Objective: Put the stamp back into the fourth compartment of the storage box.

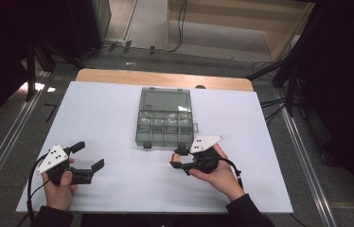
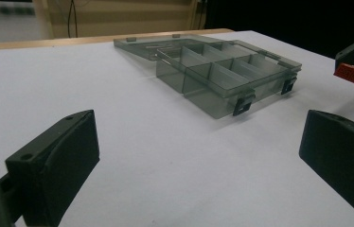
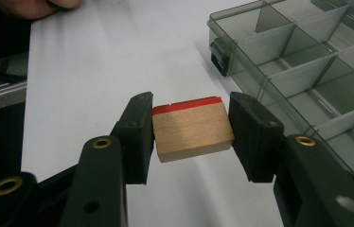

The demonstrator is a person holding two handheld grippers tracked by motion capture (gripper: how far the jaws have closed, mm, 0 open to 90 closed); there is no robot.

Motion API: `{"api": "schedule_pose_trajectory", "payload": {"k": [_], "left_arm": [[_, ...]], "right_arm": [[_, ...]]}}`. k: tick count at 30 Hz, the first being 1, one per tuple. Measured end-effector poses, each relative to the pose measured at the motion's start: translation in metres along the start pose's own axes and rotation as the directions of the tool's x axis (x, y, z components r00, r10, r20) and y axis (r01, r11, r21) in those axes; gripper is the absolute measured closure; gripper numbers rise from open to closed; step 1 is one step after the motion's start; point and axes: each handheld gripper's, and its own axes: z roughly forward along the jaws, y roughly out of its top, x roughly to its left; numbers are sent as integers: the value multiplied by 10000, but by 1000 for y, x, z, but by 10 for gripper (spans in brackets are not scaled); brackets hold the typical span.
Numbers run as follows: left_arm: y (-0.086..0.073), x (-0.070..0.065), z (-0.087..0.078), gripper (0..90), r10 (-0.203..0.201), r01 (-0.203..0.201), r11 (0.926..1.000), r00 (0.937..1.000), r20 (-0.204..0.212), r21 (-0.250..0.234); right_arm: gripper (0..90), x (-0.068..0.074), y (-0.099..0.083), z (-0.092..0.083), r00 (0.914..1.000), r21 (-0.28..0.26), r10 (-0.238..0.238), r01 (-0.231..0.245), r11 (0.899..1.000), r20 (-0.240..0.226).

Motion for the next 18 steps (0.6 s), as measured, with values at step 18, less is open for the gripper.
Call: {"api": "schedule_pose_trajectory", "payload": {"k": [18], "left_arm": [[0,0,0,0,33,-33,10000,10000,13,12]], "right_arm": [[509,-10,5,-2,9996,-62,255,-255,9997,92]]}}
